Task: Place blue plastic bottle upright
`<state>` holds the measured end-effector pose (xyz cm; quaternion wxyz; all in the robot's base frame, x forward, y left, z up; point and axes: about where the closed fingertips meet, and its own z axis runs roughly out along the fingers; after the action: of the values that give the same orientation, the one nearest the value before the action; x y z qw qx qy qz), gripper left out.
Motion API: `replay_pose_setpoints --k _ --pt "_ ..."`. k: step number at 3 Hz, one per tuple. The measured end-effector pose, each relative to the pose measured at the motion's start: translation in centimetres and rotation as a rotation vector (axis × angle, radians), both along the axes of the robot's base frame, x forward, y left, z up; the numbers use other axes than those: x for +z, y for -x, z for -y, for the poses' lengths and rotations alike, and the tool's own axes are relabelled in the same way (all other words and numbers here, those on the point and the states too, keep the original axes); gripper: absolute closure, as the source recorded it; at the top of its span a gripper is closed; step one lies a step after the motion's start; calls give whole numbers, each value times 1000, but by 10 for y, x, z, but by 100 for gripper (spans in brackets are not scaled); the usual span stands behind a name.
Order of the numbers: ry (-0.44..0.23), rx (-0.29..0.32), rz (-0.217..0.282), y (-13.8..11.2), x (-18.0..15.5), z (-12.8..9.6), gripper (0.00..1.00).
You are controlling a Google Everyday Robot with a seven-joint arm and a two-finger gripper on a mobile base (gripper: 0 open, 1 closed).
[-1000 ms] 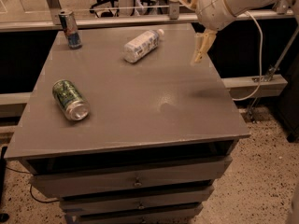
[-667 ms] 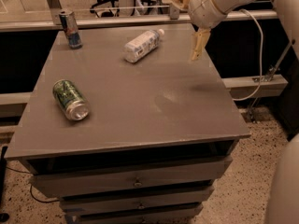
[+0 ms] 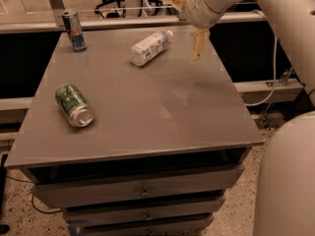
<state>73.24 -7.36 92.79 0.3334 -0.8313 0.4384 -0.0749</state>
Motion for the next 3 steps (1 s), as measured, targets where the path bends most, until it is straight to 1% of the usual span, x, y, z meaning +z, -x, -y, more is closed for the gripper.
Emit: replay_pose_setpoints --k 1,2,3 --pt "5 -29 17 -18 -5 -7 0" --pt "22 -42 26 -36 -9 -14 0" --pt "62 -50 19 -50 -16 -16 0"
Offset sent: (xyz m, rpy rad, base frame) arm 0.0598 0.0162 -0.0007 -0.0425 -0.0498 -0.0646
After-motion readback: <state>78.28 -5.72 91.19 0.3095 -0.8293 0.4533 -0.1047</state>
